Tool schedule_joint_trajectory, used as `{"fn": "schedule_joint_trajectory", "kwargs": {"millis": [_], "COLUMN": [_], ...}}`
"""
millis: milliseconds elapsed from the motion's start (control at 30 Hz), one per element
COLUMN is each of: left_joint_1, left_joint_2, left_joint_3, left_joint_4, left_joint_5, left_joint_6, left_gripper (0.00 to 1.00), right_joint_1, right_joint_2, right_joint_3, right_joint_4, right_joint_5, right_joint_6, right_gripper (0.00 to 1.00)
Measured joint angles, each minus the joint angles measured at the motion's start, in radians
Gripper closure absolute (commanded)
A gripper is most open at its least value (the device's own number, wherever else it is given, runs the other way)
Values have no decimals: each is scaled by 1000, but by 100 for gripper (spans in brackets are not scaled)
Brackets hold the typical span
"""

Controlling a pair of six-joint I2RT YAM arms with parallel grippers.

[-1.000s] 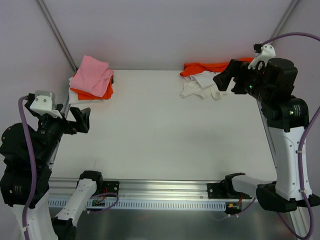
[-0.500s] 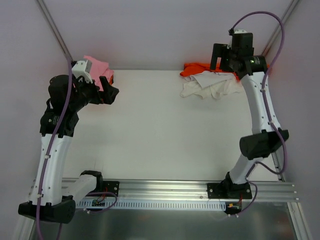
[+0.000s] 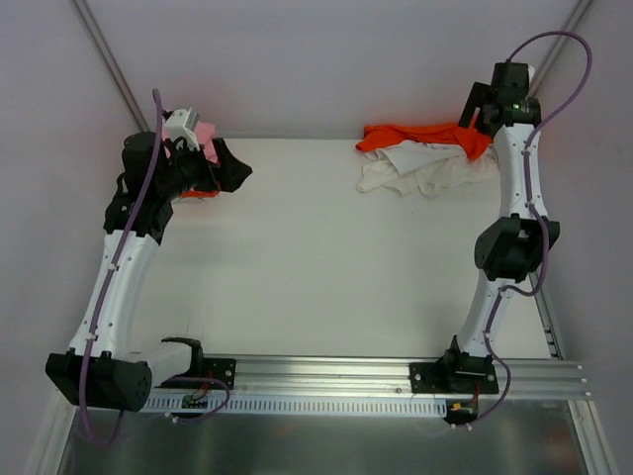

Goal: Fold and stack the t-shirts
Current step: Grab crumpled tshirt from the corner of the board with the right arm

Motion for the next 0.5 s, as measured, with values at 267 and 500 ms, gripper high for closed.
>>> {"fn": "schedule_joint_trajectory", "kwargs": {"millis": [267, 500], "left_joint_1": [0, -13], "left_joint_2": [139, 237], "left_joint_3": [98, 155], "left_joint_4": [1, 16], "left_joint_5": [8, 16], "left_joint_6": [-5, -7], "left_gripper": [1, 1], "right_joint_1": [-106, -169], "right_joint_2": [165, 318], "right_joint_3": [42, 43], "right_joint_4": [74, 109], "right_joint_5": [-79, -270], "right_joint_6": [71, 192], "right_gripper": [1, 1]}}
